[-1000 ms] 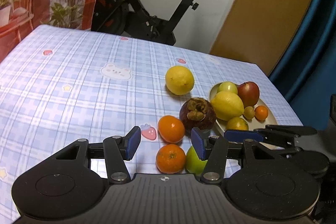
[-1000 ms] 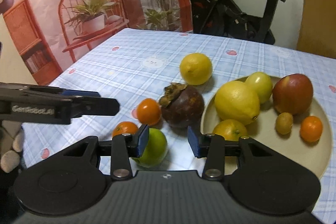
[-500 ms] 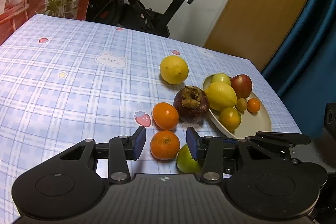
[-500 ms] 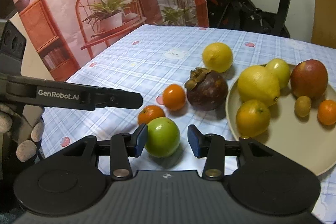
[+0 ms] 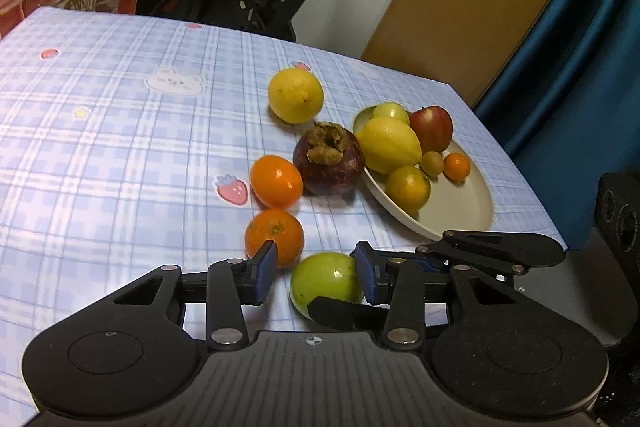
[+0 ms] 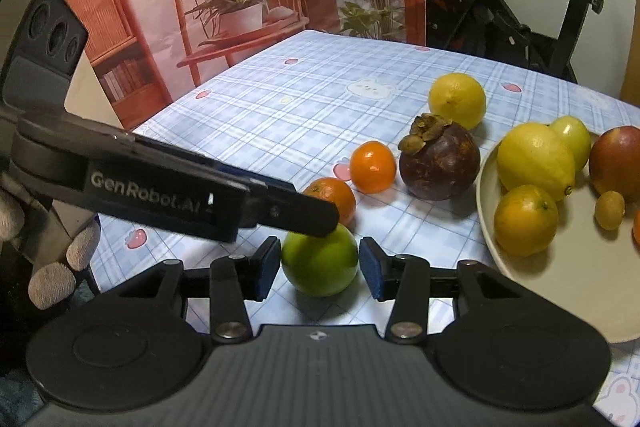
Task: Organize fruits
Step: 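Move the left gripper to the green apple on the table, then close the left gripper around the green apple, then carry the green apple onto the plate and open the left gripper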
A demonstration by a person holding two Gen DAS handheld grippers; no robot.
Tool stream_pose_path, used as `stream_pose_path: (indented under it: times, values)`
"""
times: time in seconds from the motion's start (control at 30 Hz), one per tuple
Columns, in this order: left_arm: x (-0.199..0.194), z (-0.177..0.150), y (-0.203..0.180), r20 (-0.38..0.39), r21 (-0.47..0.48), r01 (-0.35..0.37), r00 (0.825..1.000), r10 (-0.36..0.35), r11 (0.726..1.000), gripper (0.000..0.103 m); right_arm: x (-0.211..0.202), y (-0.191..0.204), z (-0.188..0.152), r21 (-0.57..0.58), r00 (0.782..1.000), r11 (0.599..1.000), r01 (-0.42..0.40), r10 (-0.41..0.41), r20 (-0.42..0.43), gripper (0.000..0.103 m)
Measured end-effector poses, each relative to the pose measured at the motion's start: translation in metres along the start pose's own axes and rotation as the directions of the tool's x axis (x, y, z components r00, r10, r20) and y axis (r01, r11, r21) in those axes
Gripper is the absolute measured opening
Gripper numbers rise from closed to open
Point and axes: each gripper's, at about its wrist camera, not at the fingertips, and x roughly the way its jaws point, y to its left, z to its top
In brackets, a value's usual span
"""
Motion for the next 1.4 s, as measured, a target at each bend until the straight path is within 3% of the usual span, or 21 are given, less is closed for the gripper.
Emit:
stream_pose_path:
  times: [0.23, 1.0, 1.27, 1.4]
  values:
    - [0.0, -0.005, -0.001, -0.014, -0.017, 0.037, 0.999, -0.038, 0.999, 0.045, -0.001, 0.002, -0.003, -0.01, 1.0, 1.0, 0.01, -0.01, 0.015, 0.046]
    - [0.007, -0.014, -0.01, -0.043, -0.002, 0.024, 0.999, -0.024, 1.0, 0.047, 0.0, 0.0, -0.013, 0.025, 1.0, 1.0, 0.016, -0.016, 0.008, 0.048]
    - [-0.013, 0.013, -0.045, 0.066, 0.039, 0.029, 0.997, -0.031, 0.999, 0.047, -0.042, -0.016, 0.008, 0.064, 0.991, 0.997, 0.033, -0.041, 0.124, 0.048]
    - [-0.011, 0.033, -0.072, 0.082, 0.1, 0.044, 0.995, -0.052, 0.994, 0.047, -0.068, -0.031, 0.016, 0.076, 0.982, 0.995, 0.064, -0.076, 0.174, 0.048]
